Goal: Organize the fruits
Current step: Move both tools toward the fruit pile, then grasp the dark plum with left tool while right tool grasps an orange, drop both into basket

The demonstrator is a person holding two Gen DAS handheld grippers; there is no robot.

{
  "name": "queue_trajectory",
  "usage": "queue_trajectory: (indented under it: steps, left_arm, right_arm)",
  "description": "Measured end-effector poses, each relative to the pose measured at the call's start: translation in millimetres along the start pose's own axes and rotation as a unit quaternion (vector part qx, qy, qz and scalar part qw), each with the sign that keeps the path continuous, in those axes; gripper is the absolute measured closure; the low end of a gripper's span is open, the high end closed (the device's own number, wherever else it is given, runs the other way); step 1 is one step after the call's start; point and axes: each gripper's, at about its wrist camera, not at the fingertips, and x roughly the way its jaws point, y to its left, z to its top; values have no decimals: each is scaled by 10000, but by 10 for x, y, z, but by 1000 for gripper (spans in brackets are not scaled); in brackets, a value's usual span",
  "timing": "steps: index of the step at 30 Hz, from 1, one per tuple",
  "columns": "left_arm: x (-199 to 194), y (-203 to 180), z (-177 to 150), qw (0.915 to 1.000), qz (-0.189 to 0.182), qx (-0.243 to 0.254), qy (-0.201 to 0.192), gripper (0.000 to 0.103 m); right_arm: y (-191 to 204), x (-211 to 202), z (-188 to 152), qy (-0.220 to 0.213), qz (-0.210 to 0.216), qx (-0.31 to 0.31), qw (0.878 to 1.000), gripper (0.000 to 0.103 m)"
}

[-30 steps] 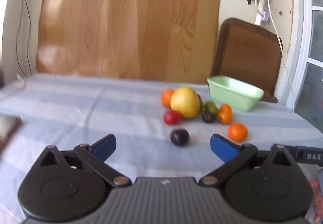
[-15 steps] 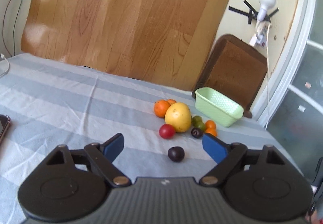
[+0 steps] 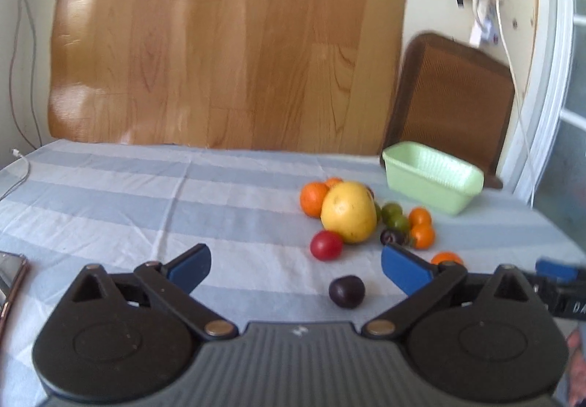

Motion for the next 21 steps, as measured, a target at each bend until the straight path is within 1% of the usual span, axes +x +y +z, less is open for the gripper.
queue_trajectory:
  steps: [2, 3, 5, 7, 8, 12, 14, 16, 17, 19, 20, 21]
  left_arm:
    - [70, -84, -53, 9997, 116, 197, -13, 0]
    - [99, -135, -78, 9993, 153, 349, -29, 0]
    - [154, -210, -124, 9979, 44, 652, -14, 0]
    - [223, -277, -147, 9961, -119, 858, 173, 0]
    - [248, -302, -156, 9954, -155, 922, 228, 0]
    - [322, -383, -158, 9923, -219, 1186, 282, 2]
    - [378, -379, -152, 9917, -280, 1185, 417, 9]
    - [442, -351, -141, 9917, -334, 1102, 568, 19]
    - [470, -331, -139, 9919, -354, 1045, 630, 23]
    - [518, -297, -129, 9918, -410, 959, 734, 35]
    - [538, -287, -126, 9917, -431, 929, 781, 38]
    - [557, -275, -125, 9916, -444, 905, 816, 44]
  right_arm:
    - [77, 67, 53, 40, 78, -273, 9996, 15]
    - [111, 111, 64, 103, 121, -392, 9991, 18]
    - [166, 208, 67, 262, 226, -536, 9980, 28]
    - [222, 296, 59, 413, 357, -625, 9966, 32]
    - [263, 323, 49, 444, 402, -686, 9958, 32]
    - [400, 399, 62, 433, 448, -1006, 9930, 33]
    - [433, 452, 74, 475, 427, -1130, 9915, 34]
    - [443, 507, 78, 563, 441, -1174, 9905, 37]
    - [449, 535, 79, 613, 452, -1200, 9899, 38]
    - [470, 572, 71, 666, 456, -1281, 9885, 38]
    - [479, 587, 66, 693, 451, -1327, 9877, 39]
    - [485, 603, 61, 720, 444, -1355, 9872, 41]
